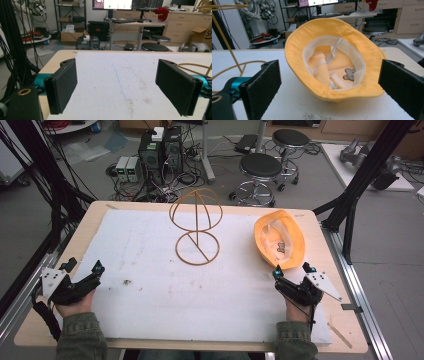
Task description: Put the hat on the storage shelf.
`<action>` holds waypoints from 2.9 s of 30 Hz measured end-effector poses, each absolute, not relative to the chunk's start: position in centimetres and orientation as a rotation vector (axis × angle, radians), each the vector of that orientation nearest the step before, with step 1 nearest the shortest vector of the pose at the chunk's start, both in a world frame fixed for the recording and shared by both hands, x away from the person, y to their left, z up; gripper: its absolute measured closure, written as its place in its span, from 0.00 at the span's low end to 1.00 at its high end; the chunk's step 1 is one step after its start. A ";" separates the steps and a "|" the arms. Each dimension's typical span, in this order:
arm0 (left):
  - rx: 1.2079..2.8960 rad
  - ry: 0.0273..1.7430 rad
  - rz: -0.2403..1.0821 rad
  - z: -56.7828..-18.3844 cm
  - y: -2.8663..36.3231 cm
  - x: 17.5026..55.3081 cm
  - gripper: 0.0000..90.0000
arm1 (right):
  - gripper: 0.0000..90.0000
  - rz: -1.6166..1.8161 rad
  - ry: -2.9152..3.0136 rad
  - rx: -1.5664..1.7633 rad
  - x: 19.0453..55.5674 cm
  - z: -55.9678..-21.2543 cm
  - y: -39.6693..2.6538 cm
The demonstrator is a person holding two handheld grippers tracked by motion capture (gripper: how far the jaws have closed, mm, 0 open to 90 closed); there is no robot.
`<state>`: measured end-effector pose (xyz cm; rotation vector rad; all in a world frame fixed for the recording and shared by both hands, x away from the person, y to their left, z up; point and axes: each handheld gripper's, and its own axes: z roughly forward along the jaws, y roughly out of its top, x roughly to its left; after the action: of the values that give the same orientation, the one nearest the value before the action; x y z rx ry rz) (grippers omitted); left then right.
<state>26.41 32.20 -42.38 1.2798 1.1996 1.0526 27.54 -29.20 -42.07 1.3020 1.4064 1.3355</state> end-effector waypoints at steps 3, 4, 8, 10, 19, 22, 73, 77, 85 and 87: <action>1.276 1.199 1.045 -42.4 32.1 26.4 0.20 | 0.04 1.335 1.420 1.284 27.7 -41.4 -28.4; 1.276 1.199 1.045 -42.4 32.1 26.4 0.20 | 0.04 1.335 1.420 1.284 27.7 -41.4 -28.4; 1.282 1.196 1.049 -42.4 32.1 26.5 0.20 | 0.04 1.308 1.474 1.196 28.2 -40.5 -27.2; 1.285 1.197 1.049 -42.5 32.1 26.5 0.20 | 0.04 1.307 1.491 1.196 28.5 -40.2 -26.9; 1.286 1.198 1.057 -42.6 32.0 26.5 0.20 | 0.04 1.321 1.530 1.195 29.5 -39.8 -26.2; 1.288 1.200 1.038 -42.6 31.9 26.7 0.20 | 0.04 1.317 1.532 1.221 30.1 -39.3 -26.1; 1.252 1.178 1.079 -42.3 31.6 26.4 0.21 | 0.07 0.881 1.649 1.464 40.8 -40.8 -20.1; 1.254 1.176 1.079 -42.4 31.6 26.4 0.21 | 0.16 0.856 1.654 1.488 40.8 -40.9 -20.3; 1.252 1.162 1.089 -42.3 31.5 26.3 0.22 | 0.30 0.883 1.632 1.448 40.5 -40.4 -20.2; 1.251 1.161 1.089 -42.3 31.5 26.3 0.22 | 0.36 0.889 1.631 1.475 40.5 -40.4 -20.4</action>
<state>26.31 31.47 -42.34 1.2514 1.1614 1.0894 40.52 -20.37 -40.40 1.4749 1.6312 0.8890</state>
